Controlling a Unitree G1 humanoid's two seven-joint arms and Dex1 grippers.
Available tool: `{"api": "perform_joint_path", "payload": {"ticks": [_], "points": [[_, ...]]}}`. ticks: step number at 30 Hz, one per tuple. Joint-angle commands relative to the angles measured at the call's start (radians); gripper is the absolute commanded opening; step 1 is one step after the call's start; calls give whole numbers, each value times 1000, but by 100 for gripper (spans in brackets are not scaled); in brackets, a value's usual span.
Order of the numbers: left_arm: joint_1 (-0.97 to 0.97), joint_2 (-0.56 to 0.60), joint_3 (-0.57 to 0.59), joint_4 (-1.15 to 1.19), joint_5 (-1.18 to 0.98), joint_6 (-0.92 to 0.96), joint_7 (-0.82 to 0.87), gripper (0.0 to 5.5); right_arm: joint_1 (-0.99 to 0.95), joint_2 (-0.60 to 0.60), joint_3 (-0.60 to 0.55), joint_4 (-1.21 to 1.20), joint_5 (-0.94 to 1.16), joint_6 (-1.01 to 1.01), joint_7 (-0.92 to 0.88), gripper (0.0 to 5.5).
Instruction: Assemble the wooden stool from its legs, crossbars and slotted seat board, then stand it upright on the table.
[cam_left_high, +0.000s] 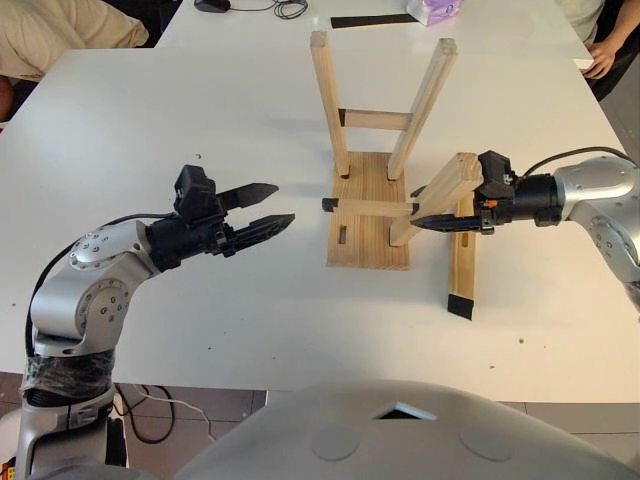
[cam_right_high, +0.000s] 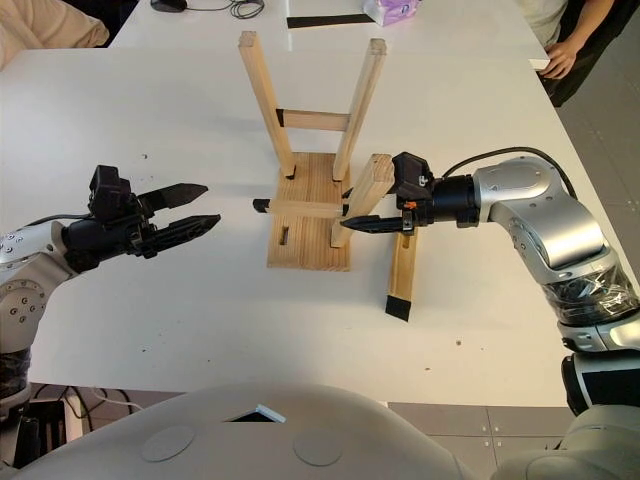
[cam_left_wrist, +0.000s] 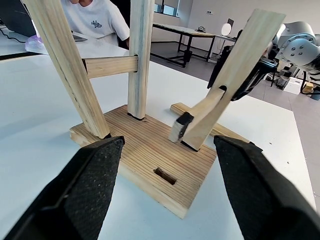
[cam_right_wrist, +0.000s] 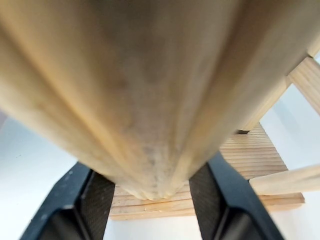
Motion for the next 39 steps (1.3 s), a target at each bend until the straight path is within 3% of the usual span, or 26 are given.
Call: {"api": "perform_joint_path", "payload": {"ticks": [1, 7, 13, 16, 19, 23, 26, 31, 36, 39], "points": [[-43, -4, -29, 20, 14, -2, -8, 333, 104, -3, 145, 137, -225, 104, -58, 201], [-32, -1, -20, 17, 10, -5, -6, 333, 126, 51, 24, 46, -176, 95, -158, 289], [-12, -4, -8, 12, 11, -10, 5, 333, 190, 63, -124, -95, -145, 132, -211, 289], [14, 5, 15, -1, 5, -10, 6, 333, 320, 18, -270, -245, -104, 196, -254, 289], [68, 12, 64, -29, -4, -10, 15, 333, 549, -2, -429, -421, -110, 262, -313, 339], [184, -3, 148, -98, -16, -13, 51, 333, 699, 111, -544, -616, -150, 438, -549, 399], [241, -17, 178, -137, -19, -14, 79, 333, 657, 310, -599, -739, -75, 671, -785, 449], [254, -25, 178, -159, -20, -11, 108, 333, 595, 556, -641, -899, 6, 1004, -987, 451], [251, -8, 169, -166, -28, 2, 109, 333, 688, 620, -602, -916, 2, 1074, -1113, 451], [229, 5, 158, -156, -31, 11, 100, 333, 782, 613, -513, -915, -53, 1027, -1160, 451]]}}
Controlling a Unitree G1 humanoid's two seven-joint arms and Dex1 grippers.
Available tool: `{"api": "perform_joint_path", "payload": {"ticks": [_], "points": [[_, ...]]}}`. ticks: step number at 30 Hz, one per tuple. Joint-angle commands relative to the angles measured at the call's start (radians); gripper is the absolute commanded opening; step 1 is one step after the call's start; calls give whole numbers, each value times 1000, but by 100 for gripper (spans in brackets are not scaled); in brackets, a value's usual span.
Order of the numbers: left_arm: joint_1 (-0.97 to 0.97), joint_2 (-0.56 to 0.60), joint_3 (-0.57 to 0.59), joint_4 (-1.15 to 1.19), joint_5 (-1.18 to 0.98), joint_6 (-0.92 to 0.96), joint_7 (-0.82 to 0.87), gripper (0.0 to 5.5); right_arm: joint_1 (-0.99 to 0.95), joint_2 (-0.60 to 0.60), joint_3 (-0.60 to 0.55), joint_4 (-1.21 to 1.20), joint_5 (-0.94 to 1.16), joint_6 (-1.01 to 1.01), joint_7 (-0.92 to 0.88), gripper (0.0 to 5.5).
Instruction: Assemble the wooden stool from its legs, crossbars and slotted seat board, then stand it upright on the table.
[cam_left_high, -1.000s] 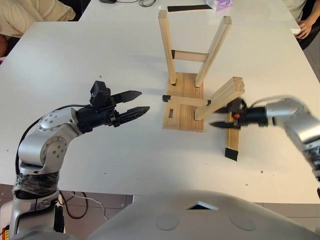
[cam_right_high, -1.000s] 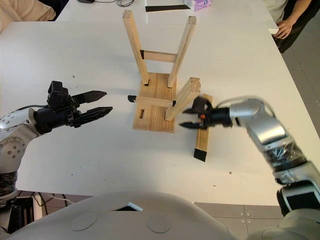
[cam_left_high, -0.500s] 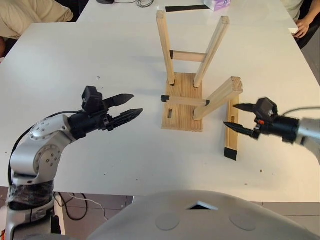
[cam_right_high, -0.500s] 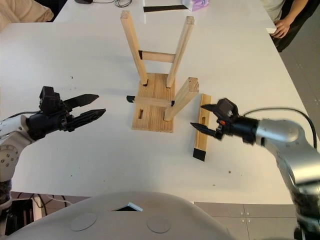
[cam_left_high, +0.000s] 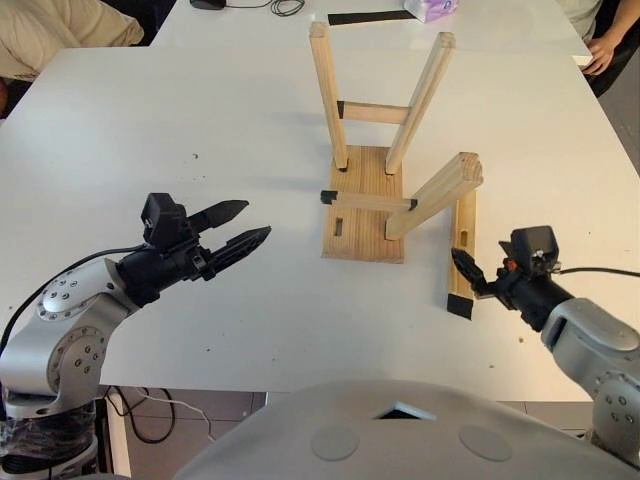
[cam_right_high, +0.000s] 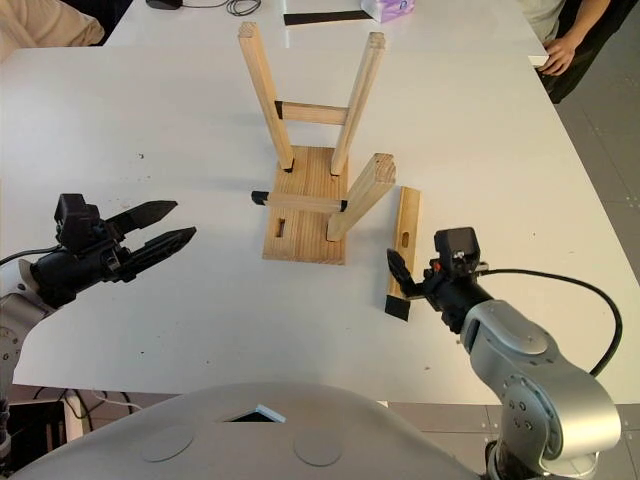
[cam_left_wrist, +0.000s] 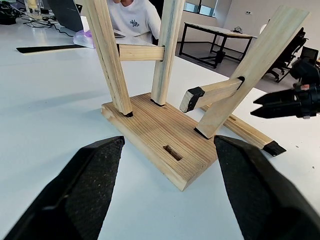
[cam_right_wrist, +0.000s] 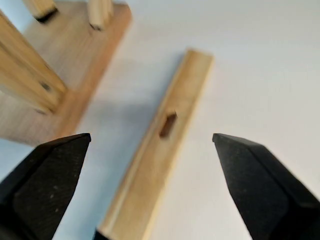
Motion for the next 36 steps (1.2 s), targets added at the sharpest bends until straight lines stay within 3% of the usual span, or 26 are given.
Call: {"api": "perform_joint_path", "payload": {"ticks": [1, 16, 29, 32, 36], "points": [[-38, 31, -19, 12, -7, 22, -11, 333, 121, 2, 107, 2, -74, -51, -58, 451], [-110, 29, -68, 59, 11, 13, -17, 333, 192, 48, 191, 259, -251, -331, -41, 451], [-249, 4, -43, 151, -4, 18, 68, 333, 163, 52, 183, 464, -333, -634, 5, 258], [-338, -10, -9, 192, 20, 4, 161, 333, 95, 47, 135, 503, -331, -702, 17, 212], [-500, -27, -9, 167, -20, 65, 297, 333, -99, 6, 13, 549, -263, -818, 80, 205]]}}
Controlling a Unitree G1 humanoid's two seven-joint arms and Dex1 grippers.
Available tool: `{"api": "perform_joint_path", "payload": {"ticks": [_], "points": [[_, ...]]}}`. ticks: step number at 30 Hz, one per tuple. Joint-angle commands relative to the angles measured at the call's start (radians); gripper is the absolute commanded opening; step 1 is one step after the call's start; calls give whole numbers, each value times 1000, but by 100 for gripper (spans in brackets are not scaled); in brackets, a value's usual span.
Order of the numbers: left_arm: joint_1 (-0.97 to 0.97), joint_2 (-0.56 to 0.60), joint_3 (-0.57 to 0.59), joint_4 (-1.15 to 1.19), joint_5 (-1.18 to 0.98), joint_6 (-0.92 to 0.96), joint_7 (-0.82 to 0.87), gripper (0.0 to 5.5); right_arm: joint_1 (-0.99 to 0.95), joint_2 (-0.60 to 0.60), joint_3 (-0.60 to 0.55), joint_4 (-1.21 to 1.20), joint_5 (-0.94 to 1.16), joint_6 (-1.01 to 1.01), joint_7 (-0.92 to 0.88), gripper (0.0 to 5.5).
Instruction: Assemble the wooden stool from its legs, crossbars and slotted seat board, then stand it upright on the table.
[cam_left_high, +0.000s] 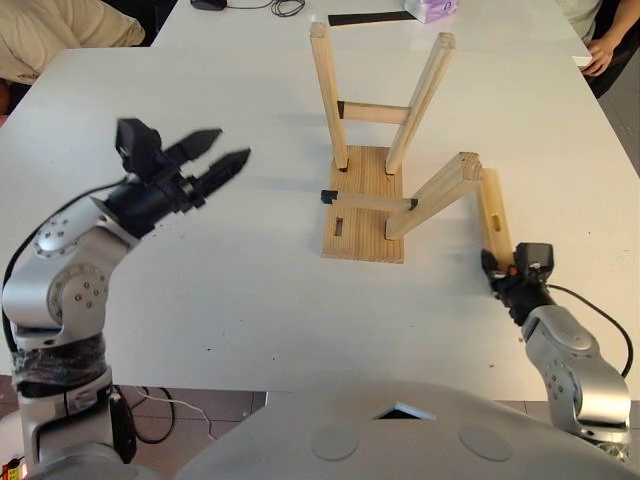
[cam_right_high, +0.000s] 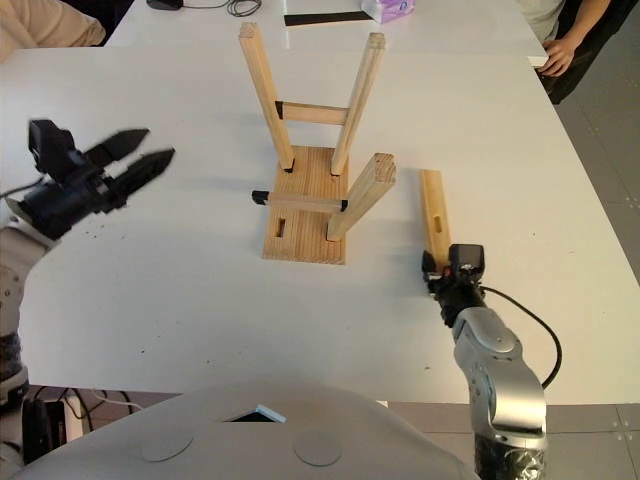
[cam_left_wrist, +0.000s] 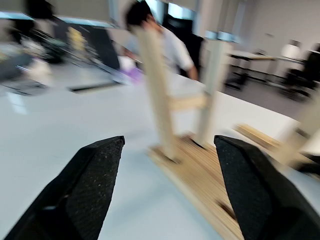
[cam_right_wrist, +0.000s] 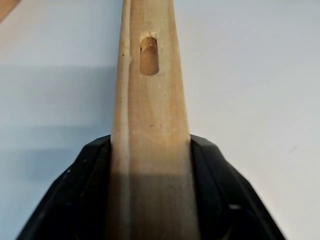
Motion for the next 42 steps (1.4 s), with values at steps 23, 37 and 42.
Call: {"api": "perform_joint_path", "payload": {"ticks": [23, 37, 42], "points": [[-436, -55, -133, -164, -817, 262, 19, 333, -807, -549, -90, -131, 1576, 225, 469, 205], [-418, -28, -138, -197, -868, 247, 2, 333, -706, -621, -43, -166, 1310, 206, 594, 205], [-416, -31, -149, -199, -866, 239, 9, 333, -707, -584, 20, -190, 1207, 164, 594, 205]]}}
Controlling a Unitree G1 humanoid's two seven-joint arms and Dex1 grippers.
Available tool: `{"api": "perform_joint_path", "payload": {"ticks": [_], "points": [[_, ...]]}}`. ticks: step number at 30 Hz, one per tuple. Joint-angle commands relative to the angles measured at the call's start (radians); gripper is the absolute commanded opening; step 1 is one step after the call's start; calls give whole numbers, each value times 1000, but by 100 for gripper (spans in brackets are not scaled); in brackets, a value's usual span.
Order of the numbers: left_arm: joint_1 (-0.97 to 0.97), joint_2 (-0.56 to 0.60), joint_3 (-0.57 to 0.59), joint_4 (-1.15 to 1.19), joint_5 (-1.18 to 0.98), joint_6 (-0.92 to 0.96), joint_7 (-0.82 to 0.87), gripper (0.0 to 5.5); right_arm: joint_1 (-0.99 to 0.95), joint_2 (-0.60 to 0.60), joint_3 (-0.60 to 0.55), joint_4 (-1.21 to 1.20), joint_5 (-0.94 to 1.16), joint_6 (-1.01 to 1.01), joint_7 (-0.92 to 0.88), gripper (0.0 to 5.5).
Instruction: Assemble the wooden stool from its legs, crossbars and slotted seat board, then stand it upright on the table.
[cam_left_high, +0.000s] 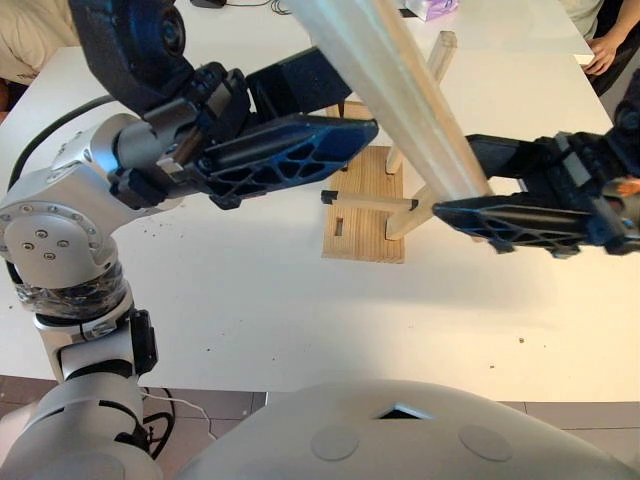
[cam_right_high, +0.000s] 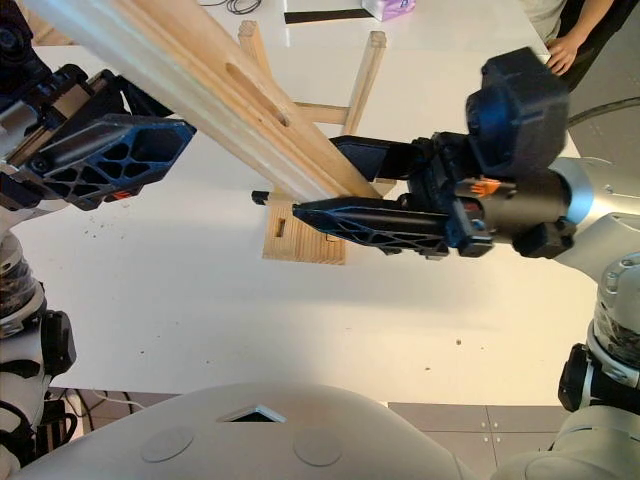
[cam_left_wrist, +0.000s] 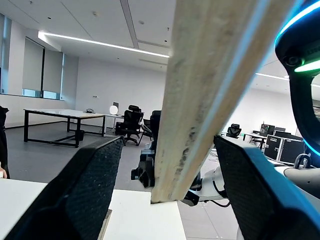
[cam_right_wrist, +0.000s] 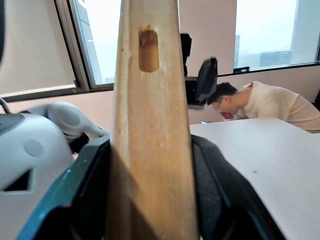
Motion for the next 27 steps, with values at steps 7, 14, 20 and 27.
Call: {"api": "perform_joint_path", "payload": {"ticks": [7, 14, 20, 27], "points": [[-3, 14, -18, -12, 10, -7, -12, 333, -14, 51, 63, -29, -58, -36, -43, 205], [0, -3, -14, 5, 30, -27, -5, 302, -72, 60, 45, 23, 33, -42, -92, 205], [-10, -13, -11, 12, 16, -40, -1, 210, -62, 55, 54, 16, 18, -39, -85, 205], [-7, -9, -21, -2, 28, -36, -7, 208, -34, 48, 61, 16, -33, -37, -65, 205]]}}
